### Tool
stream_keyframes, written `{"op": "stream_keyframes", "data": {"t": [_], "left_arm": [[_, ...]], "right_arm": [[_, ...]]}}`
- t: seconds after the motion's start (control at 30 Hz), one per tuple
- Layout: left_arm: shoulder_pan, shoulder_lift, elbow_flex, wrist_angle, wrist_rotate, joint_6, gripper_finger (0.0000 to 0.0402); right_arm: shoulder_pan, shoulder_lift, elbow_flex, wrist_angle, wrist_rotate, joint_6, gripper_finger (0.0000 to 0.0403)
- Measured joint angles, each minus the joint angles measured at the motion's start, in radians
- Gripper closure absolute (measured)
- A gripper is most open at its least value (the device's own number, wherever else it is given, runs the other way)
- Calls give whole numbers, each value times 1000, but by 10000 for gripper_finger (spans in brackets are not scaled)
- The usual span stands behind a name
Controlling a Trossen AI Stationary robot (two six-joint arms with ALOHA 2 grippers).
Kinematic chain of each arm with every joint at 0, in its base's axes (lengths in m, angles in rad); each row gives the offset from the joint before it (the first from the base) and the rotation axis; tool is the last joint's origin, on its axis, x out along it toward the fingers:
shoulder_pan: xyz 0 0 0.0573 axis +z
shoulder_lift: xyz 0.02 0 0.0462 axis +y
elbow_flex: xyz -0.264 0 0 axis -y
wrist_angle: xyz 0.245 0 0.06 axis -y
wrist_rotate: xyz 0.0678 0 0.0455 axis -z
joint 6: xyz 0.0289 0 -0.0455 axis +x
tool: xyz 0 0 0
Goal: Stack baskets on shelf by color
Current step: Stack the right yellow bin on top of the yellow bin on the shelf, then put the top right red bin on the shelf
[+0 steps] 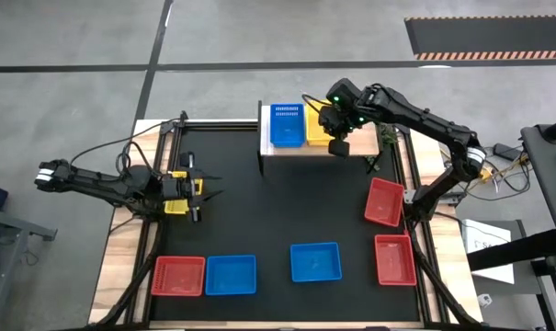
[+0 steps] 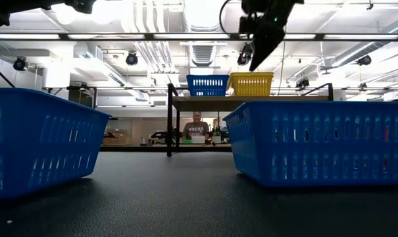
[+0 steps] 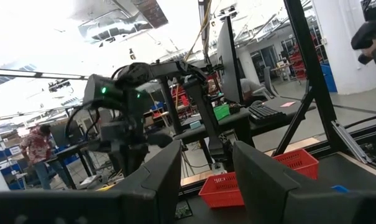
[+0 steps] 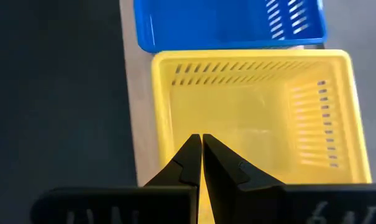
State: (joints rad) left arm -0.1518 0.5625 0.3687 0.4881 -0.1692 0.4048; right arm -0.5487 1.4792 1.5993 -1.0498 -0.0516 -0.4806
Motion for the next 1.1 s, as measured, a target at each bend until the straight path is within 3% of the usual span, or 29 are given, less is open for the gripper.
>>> {"op": "stream_keyframes", "data": {"t": [0.23,0.5,0.87,1.1], "left_arm": [[0,0,0,1,0,0,272],[0,0,0,1,0,2,272],[0,0,0,5,0,-8,272],[0,39,-3,4,0,-194,272]], "right_arm": [[-6,87,0,-4,-2,-34,394],[-4,94,0,-45,-2,-36,394],[4,23,11,-42,26,-39,394],[117,-67,5,-45,-32,0,394]]}}
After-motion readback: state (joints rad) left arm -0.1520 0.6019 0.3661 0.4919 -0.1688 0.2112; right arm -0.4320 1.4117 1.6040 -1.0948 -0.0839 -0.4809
